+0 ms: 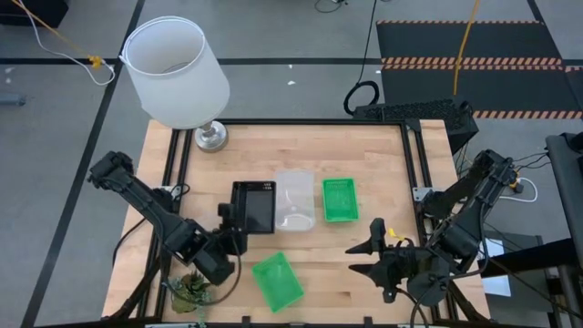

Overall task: Stack baskets by color
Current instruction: Stack the bottom black bin on the black bins

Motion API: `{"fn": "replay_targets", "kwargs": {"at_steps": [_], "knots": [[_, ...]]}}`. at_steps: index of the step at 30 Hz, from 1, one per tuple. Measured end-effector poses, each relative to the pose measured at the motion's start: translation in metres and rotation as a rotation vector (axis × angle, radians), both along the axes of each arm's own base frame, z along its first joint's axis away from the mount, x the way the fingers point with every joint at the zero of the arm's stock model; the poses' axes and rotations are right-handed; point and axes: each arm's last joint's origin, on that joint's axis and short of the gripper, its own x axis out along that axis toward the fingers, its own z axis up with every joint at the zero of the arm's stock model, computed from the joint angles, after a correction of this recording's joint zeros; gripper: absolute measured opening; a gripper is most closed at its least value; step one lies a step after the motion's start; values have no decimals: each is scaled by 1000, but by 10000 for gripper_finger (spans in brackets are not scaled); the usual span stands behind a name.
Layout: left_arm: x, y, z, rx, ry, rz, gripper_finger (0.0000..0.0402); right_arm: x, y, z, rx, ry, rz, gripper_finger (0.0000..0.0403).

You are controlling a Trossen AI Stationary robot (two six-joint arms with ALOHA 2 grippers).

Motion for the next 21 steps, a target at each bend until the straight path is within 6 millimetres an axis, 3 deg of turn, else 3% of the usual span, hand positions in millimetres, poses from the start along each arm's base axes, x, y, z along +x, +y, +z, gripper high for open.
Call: {"fn": "replay_targets", "kwargs": {"at_steps": [7, 16, 21], "knots": [[-29, 21, -14, -54, -62, 24, 22, 0, -1, -1, -10, 8, 1, 171], [-39, 41, -63, -17, -18, -20, 7, 0, 0, -1, -11, 8, 2, 171], [-40, 49, -77, -12, 6, 19, 29, 0, 0, -1, -13, 8, 3, 171]]}}
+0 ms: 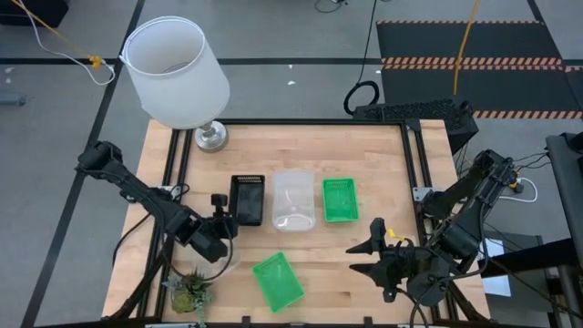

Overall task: Stack baskets by color
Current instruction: Stack the bottom black bin on the black bins

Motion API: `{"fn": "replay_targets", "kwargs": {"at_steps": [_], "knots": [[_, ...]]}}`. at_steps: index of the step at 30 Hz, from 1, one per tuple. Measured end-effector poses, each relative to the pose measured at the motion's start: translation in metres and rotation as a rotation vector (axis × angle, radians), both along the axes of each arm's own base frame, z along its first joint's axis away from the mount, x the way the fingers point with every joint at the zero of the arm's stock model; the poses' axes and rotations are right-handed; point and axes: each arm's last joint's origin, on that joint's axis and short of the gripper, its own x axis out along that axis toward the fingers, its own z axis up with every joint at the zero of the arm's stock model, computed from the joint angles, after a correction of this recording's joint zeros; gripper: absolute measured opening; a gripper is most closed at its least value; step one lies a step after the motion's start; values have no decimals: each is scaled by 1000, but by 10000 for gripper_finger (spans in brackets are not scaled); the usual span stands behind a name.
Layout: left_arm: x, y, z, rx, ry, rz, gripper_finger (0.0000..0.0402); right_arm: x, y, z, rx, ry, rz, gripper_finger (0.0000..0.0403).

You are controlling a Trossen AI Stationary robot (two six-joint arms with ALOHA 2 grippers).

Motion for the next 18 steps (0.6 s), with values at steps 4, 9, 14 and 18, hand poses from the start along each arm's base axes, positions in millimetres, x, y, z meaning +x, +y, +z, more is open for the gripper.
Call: {"fn": "replay_targets", "kwargs": {"at_steps": [4, 9, 14, 18], "knots": [[-1, 2, -5, 6, 8, 3, 35, 0, 0, 0, -2, 0, 1, 171], [-2, 2, -7, -9, 29, -5, 16, 0, 0, 0, -2, 0, 1, 171], [-2, 3, -7, -6, 46, -14, 14, 0, 0, 0, -2, 0, 1, 171], [-1, 7, -8, -8, 56, 1, 33, 0, 0, 0, -2, 0, 1, 171]]}}
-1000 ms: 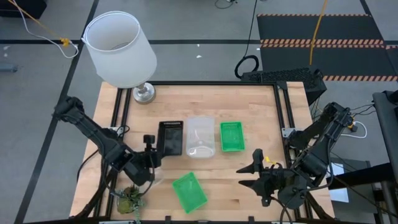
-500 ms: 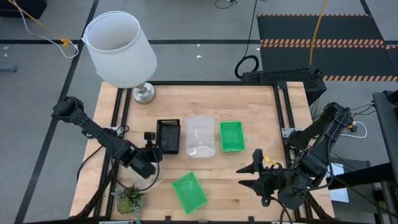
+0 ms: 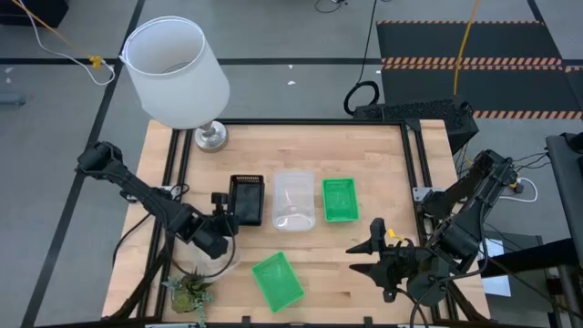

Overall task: Stack baskets by color
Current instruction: Stack the bottom black bin on the black bins

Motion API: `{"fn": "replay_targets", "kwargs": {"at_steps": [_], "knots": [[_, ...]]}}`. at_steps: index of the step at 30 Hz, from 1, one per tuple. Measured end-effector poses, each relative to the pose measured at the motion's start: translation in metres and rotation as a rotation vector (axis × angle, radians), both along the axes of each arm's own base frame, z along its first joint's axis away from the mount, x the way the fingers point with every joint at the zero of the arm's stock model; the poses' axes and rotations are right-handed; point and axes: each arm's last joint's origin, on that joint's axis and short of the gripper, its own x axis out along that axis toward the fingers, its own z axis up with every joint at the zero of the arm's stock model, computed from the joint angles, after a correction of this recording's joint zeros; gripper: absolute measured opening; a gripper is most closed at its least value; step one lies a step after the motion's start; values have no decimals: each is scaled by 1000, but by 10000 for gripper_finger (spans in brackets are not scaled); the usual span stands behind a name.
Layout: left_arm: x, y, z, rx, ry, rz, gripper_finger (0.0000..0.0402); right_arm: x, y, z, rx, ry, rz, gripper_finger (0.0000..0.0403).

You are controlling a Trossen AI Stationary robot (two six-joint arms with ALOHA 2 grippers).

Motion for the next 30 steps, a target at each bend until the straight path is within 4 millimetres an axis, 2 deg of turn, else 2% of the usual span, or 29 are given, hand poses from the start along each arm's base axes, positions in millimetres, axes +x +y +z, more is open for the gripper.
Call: {"fn": "replay_targets", "kwargs": {"at_steps": [12, 20, 23, 30], "knots": [[7, 14, -1, -24, 55, 7, 41, 0, 0, 0, -2, 0, 2, 171], [7, 16, -2, -32, 72, 9, 46, 0, 0, 0, -3, 0, 2, 171], [7, 16, -2, -45, 64, 30, 70, 0, 0, 0, -3, 0, 2, 171], [8, 16, 0, -66, 48, 70, 164, 0, 0, 0, -3, 0, 2, 171]]}}
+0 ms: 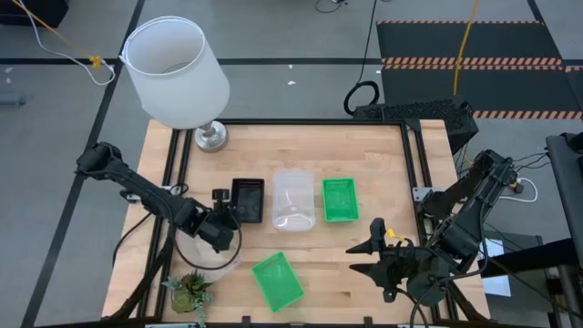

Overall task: Stack baskets by color
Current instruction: Stack the bottom black bin on the black bins, then stack the bottom transparent bin on the transparent bins

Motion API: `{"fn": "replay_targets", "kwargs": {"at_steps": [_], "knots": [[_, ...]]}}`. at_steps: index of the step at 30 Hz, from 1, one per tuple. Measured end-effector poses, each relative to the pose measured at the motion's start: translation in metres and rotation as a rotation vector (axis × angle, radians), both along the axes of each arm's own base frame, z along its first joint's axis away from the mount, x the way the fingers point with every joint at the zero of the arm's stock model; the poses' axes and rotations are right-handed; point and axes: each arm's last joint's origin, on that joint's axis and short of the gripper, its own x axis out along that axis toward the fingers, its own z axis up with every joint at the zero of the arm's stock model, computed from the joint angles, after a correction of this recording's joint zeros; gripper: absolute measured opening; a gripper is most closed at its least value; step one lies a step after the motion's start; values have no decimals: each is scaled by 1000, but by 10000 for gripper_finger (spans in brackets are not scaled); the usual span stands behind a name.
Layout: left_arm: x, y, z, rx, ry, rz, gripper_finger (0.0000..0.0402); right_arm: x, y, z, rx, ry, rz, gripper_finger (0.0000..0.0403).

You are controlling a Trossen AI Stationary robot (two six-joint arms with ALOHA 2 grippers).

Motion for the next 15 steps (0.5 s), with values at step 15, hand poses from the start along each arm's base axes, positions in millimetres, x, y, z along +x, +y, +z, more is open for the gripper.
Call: {"fn": "replay_targets", "kwargs": {"at_steps": [15], "knots": [[3, -38, 88, -333, 76, 347, 191, 0, 0, 0, -3, 3, 0, 171]]}}
